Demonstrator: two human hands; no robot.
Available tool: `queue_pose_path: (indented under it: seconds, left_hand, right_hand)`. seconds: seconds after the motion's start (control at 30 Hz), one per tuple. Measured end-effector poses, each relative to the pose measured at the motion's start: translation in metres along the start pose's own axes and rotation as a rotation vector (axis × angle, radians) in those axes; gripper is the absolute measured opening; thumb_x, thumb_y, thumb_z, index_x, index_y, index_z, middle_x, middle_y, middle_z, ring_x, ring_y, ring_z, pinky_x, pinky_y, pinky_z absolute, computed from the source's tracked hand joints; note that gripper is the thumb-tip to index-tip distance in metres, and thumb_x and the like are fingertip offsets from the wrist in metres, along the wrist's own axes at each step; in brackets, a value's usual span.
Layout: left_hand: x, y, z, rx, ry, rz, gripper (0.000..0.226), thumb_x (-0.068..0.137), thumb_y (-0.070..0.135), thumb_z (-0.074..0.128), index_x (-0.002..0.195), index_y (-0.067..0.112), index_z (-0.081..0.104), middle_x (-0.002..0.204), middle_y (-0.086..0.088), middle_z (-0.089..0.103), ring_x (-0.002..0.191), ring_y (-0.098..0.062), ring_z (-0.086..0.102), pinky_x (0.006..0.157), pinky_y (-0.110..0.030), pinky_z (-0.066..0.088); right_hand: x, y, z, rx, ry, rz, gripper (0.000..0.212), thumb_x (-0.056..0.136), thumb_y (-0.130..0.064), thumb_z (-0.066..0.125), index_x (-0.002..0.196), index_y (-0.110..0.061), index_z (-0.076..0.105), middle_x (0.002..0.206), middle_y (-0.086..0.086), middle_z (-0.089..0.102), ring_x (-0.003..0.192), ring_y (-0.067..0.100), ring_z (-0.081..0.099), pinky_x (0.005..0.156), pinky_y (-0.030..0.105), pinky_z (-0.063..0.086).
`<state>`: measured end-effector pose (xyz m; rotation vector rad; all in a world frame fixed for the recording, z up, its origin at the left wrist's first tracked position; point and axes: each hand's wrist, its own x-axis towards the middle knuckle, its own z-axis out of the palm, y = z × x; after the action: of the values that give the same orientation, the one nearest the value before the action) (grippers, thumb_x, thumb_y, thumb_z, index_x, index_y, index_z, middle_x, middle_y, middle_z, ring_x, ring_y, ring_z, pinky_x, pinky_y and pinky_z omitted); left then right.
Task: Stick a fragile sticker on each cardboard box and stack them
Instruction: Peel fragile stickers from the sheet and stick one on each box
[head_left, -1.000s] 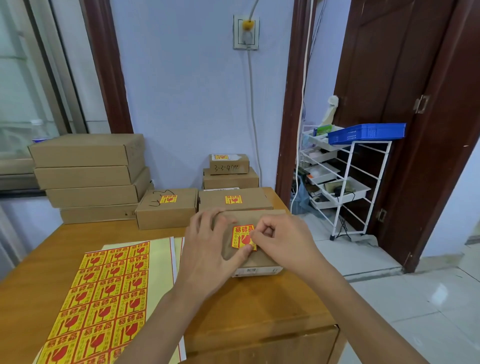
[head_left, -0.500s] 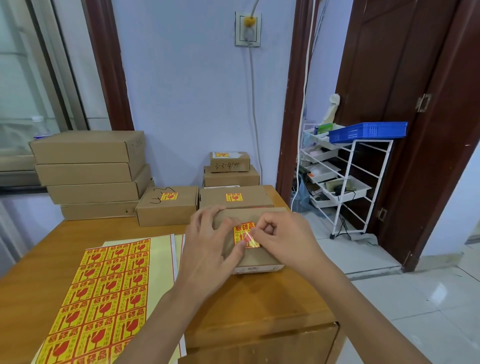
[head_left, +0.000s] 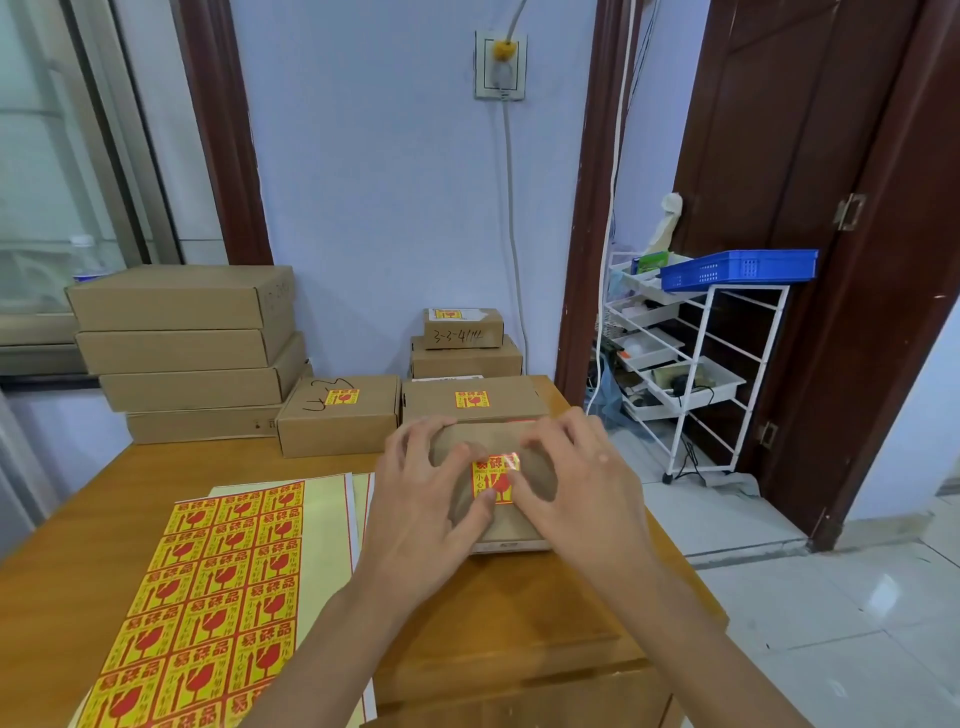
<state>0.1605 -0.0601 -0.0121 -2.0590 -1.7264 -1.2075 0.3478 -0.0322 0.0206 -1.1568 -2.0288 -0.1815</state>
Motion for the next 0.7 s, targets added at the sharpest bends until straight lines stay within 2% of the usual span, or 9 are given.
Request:
queue_pose_path:
  seconds: [0.03, 0.1, 0.17, 0.23, 0.3, 0.37, 0.47, 0.7]
  left_hand:
    - [0.000, 0.001, 0.000, -0.007, 0.000, 0.005, 0.032, 0.091, 0.057, 0.053, 0.118, 0.041, 0.059, 0.147, 0.009, 0.039, 0.143, -0.015, 0.025, 0.108, -0.033, 0.028]
    - [-0.001, 0.001, -0.001, -0.013, -0.007, 0.018, 0.033, 0.091, 0.055, 0.050, 0.119, 0.039, 0.059, 0.148, 0.008, 0.039, 0.143, -0.016, 0.025, 0.110, -0.034, 0.028]
    - [0.002, 0.001, -0.001, -0.027, -0.009, 0.017, 0.032, 0.093, 0.053, 0.048, 0.118, 0.038, 0.060, 0.147, 0.008, 0.040, 0.143, -0.016, 0.026, 0.110, -0.035, 0.030]
    - [0.005, 0.000, 0.000, -0.048, -0.004, 0.006, 0.029, 0.095, 0.050, 0.046, 0.116, 0.037, 0.060, 0.146, 0.008, 0.041, 0.142, -0.016, 0.027, 0.109, -0.037, 0.032]
    - [0.006, -0.002, 0.001, -0.059, -0.004, 0.004, 0.027, 0.096, 0.048, 0.045, 0.114, 0.035, 0.061, 0.146, 0.009, 0.041, 0.142, -0.016, 0.027, 0.110, -0.039, 0.033]
    - [0.006, -0.004, 0.003, -0.057, -0.005, 0.010, 0.028, 0.097, 0.048, 0.043, 0.114, 0.034, 0.061, 0.146, 0.009, 0.041, 0.141, -0.016, 0.028, 0.110, -0.037, 0.033]
    - [0.008, -0.005, 0.005, -0.051, -0.004, 0.009, 0.028, 0.097, 0.048, 0.043, 0.114, 0.032, 0.059, 0.145, 0.009, 0.041, 0.140, -0.016, 0.029, 0.108, -0.035, 0.032]
    - [0.025, -0.011, 0.012, -0.086, -0.087, -0.107, 0.025, 0.091, 0.049, 0.041, 0.107, 0.037, 0.055, 0.135, 0.015, 0.043, 0.132, -0.014, 0.030, 0.103, -0.033, 0.033]
  right_hand:
    - [-0.003, 0.005, 0.005, 0.034, 0.006, -0.057, 0.018, 0.093, -0.041, 0.068, 0.109, -0.035, 0.063, 0.118, -0.015, 0.053, 0.110, 0.008, 0.051, 0.082, 0.031, 0.049]
    - [-0.008, 0.013, 0.013, 0.119, -0.012, -0.116, 0.022, 0.097, -0.038, 0.065, 0.119, -0.038, 0.068, 0.140, -0.013, 0.051, 0.134, 0.011, 0.043, 0.105, 0.041, 0.041]
    - [-0.009, 0.015, 0.017, 0.195, -0.024, -0.105, 0.024, 0.101, -0.043, 0.059, 0.122, -0.041, 0.068, 0.150, -0.013, 0.047, 0.147, 0.012, 0.033, 0.118, 0.047, 0.032]
    - [-0.008, 0.018, 0.021, 0.251, -0.014, -0.082, 0.025, 0.101, -0.048, 0.056, 0.122, -0.044, 0.069, 0.153, -0.016, 0.047, 0.152, 0.010, 0.028, 0.125, 0.051, 0.022]
    - [-0.007, 0.020, 0.023, 0.345, -0.017, -0.035, 0.023, 0.100, -0.047, 0.060, 0.120, -0.044, 0.071, 0.153, -0.019, 0.048, 0.153, 0.007, 0.026, 0.125, 0.050, 0.023]
    - [-0.006, 0.022, 0.024, 0.421, -0.019, -0.008, 0.021, 0.099, -0.040, 0.066, 0.120, -0.041, 0.072, 0.151, -0.021, 0.048, 0.152, 0.008, 0.027, 0.121, 0.042, 0.031]
    - [-0.003, 0.024, 0.028, 0.440, -0.006, -0.014, 0.019, 0.098, -0.038, 0.069, 0.116, -0.037, 0.074, 0.148, -0.022, 0.050, 0.150, 0.010, 0.032, 0.117, 0.034, 0.032]
    - [0.020, 0.029, 0.030, 0.429, -0.161, 0.074, 0.017, 0.096, -0.037, 0.070, 0.112, -0.038, 0.075, 0.140, -0.022, 0.054, 0.136, 0.002, 0.035, 0.112, 0.035, 0.034]
